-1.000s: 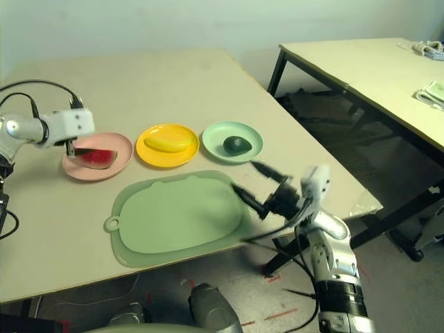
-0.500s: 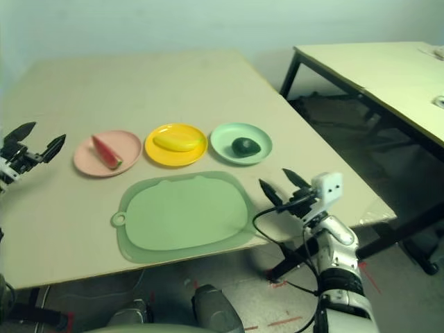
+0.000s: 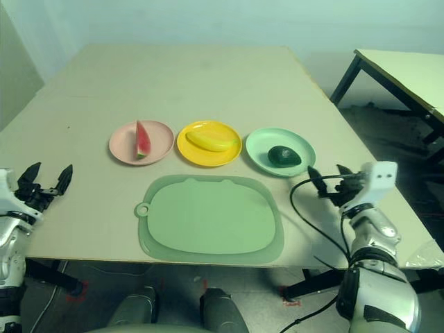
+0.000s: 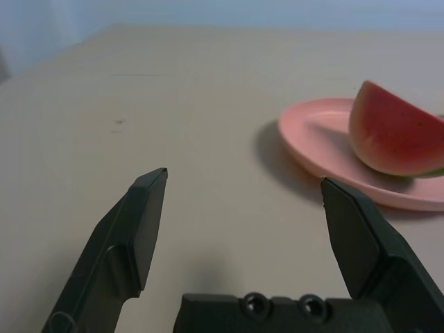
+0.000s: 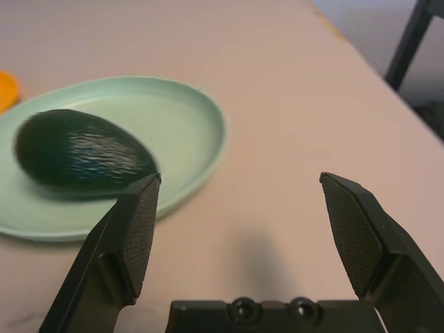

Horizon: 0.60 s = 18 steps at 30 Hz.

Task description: Place the fruits into color-matched plates.

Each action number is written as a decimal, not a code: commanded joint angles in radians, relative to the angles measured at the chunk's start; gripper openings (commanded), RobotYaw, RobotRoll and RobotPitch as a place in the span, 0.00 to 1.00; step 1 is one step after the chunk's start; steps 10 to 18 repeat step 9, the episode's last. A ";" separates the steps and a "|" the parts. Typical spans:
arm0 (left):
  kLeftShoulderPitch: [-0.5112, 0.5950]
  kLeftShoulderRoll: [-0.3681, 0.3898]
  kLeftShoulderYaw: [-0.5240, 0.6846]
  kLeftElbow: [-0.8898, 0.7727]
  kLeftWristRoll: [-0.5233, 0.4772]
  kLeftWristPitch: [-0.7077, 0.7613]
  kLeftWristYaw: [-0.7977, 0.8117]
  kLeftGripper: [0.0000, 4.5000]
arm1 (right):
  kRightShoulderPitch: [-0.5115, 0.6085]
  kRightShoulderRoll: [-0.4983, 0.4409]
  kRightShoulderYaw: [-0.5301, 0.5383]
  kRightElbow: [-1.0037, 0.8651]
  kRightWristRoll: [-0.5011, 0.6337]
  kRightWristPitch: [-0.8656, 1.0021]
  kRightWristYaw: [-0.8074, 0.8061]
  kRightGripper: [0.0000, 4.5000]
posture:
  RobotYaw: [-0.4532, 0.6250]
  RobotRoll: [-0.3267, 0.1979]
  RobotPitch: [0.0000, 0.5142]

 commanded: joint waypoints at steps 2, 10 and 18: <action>0.010 -0.003 -0.012 0.073 0.021 -0.057 0.002 0.99 | -0.018 -0.020 -0.019 0.021 -0.014 0.026 0.005 1.00 | 0.39 0.62 0.17; 0.049 -0.024 -0.018 0.040 0.036 -0.069 0.055 0.99 | -0.045 -0.011 -0.024 0.024 -0.022 0.032 0.011 1.00 | 0.38 0.62 0.16; 0.049 -0.024 -0.018 0.040 0.036 -0.069 0.055 0.99 | -0.045 -0.011 -0.024 0.024 -0.022 0.032 0.011 1.00 | 0.38 0.62 0.16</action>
